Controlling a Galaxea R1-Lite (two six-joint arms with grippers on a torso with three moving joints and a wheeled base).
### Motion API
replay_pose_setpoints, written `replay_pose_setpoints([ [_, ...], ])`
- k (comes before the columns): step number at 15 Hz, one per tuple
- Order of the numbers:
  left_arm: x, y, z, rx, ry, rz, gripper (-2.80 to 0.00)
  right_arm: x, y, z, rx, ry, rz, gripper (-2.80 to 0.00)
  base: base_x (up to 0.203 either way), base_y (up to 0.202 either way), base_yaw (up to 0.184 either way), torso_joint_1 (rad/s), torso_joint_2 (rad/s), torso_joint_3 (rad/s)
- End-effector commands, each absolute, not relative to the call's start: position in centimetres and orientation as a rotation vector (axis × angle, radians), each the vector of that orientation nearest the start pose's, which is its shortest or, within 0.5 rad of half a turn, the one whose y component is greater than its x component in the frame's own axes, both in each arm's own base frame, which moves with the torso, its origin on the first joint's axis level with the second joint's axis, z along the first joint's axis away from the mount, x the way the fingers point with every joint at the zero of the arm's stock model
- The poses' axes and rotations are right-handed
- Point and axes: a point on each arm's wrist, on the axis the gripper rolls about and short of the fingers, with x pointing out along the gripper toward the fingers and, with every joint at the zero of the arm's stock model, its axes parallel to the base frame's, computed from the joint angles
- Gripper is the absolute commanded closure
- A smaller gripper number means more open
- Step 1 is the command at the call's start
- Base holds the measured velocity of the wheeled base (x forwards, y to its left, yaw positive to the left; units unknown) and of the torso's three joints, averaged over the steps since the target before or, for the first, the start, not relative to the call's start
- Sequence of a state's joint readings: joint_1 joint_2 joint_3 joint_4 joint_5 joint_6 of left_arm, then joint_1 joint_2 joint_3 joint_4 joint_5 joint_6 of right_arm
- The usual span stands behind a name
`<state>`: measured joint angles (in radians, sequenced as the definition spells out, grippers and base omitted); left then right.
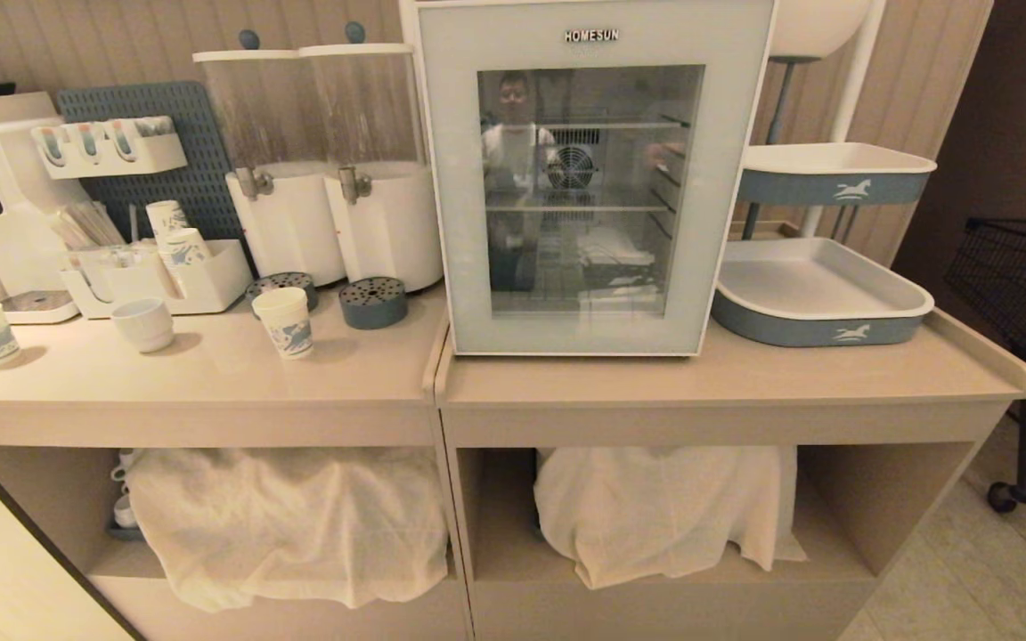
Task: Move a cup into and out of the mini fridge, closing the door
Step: Open the freezer door
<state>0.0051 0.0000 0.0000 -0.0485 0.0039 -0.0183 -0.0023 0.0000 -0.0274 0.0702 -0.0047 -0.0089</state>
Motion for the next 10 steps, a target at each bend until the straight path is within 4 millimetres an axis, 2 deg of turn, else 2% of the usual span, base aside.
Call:
replay_pose_setpoints([
  [1,-2.15,0.0,7.54,-0.018,-0.031,0.01,0.0,-2.5,0.0,7.59,-0.009,0.043,-0.007,0.0,0.0,0.0,0.0,0.0,0.0,0.0],
  [10,-2.14,0.0,7.54,-0.018,-0.029,0.01,0.0,-2.5,-0.01,7.58,-0.009,0.044,-0.006,0.0,0.0,0.0,0.0,0.0,0.0,0.0],
])
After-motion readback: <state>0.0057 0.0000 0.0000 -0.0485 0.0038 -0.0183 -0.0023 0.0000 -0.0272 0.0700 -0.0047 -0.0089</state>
